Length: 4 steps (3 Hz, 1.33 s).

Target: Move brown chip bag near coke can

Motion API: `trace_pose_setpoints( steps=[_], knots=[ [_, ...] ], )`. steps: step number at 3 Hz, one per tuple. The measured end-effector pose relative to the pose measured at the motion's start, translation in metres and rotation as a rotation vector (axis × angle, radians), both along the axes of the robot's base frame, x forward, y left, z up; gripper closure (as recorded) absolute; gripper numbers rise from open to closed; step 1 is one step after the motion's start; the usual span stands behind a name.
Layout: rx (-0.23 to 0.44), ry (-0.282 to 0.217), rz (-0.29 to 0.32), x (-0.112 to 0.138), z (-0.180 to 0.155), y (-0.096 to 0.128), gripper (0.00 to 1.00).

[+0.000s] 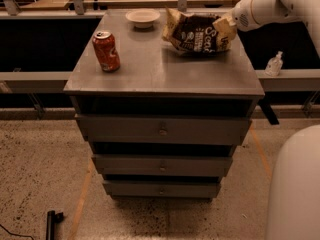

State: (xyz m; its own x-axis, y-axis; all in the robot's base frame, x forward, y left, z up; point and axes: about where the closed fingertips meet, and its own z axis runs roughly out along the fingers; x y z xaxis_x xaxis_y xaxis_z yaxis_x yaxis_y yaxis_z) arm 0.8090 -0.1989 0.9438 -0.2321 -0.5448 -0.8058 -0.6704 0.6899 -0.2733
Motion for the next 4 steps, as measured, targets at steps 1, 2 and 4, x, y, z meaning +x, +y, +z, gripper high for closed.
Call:
trace_pose_setpoints(
  steps=[1, 2, 4],
  knots=[
    [-0.007, 0.035, -0.006, -0.011, -0.004, 0.017, 1.0],
    [0.007, 0.084, -0.027, -0.033, -0.011, 0.037, 1.0],
    [0.064, 0.181, 0.052, -0.066, -0.025, 0.094, 0.76]
  ],
)
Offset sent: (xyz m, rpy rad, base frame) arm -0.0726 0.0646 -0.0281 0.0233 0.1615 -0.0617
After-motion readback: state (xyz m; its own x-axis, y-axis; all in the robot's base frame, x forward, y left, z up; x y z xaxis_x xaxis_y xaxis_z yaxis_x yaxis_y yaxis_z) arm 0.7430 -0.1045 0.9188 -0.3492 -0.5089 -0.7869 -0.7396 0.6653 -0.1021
